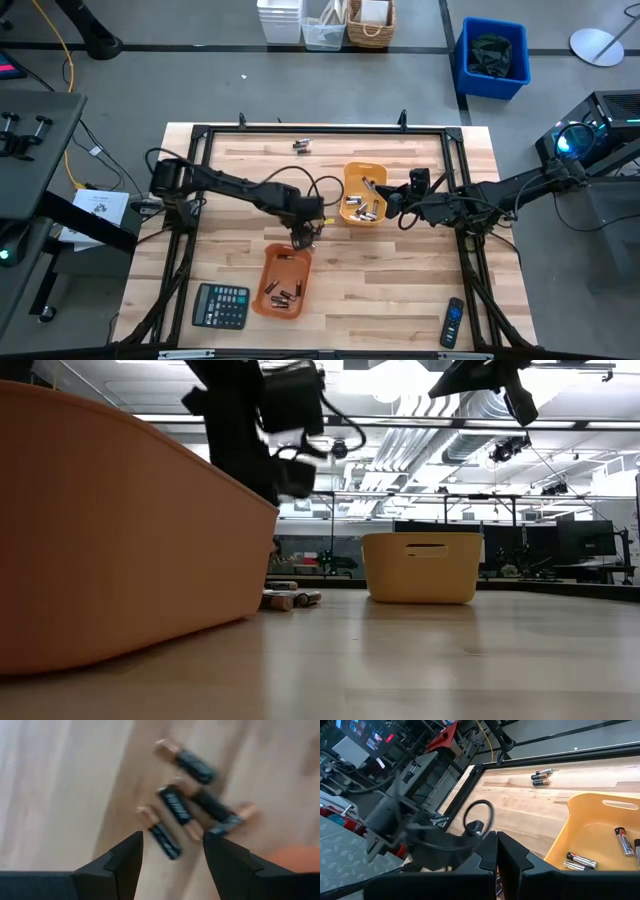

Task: Sort batteries
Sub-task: Put the black battery into the orange bin

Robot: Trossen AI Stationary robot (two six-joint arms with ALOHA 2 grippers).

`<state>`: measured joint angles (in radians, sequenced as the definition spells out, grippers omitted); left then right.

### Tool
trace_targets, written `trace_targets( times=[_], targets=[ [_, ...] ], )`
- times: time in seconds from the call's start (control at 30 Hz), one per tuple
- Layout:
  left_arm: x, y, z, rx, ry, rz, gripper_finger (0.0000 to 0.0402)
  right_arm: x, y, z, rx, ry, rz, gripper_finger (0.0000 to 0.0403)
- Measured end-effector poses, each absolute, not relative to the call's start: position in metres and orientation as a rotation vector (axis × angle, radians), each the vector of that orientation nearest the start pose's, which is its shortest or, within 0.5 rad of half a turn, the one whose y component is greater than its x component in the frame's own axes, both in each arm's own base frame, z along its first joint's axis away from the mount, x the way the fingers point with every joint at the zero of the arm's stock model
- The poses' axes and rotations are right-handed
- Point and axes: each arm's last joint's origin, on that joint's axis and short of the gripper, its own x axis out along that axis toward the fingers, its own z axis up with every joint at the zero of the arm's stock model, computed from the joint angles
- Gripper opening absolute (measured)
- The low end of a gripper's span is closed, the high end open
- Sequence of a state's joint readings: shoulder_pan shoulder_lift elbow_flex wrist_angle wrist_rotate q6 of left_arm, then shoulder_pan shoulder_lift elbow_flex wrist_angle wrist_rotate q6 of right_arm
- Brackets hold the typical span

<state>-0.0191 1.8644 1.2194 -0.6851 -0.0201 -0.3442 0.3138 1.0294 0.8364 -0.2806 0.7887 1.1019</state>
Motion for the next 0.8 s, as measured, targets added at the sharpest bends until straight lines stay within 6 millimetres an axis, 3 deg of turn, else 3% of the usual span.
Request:
trace_targets(
  times=[0.33,0.43,0.57,0.63,0.8],
  targets=[
    [0.356,0.016,0.137,-0.265,1.363,0.349,0.0192,0.210,0.046,0.302,0.811,0.100,-0.634,0.0000],
    [0.357,0.021,0.130,-0.246,1.392,0.332,0.0159,0.210,0.046,0.302,0.810,0.100,-0.634,0.0000],
    [0.356,0.030,0.121,-0.240,1.438,0.294,0.0077,0.210,0.046,0.301,0.809,0.102,-0.635,0.0000],
    [0.354,0.037,0.122,-0.234,1.448,0.250,0.0032,0.210,0.046,0.301,0.810,0.101,-0.635,0.0000],
    [0.342,0.056,0.151,-0.208,1.404,0.259,0.0029,0.210,0.046,0.301,0.808,0.103,-0.635,0.0000]
  ],
)
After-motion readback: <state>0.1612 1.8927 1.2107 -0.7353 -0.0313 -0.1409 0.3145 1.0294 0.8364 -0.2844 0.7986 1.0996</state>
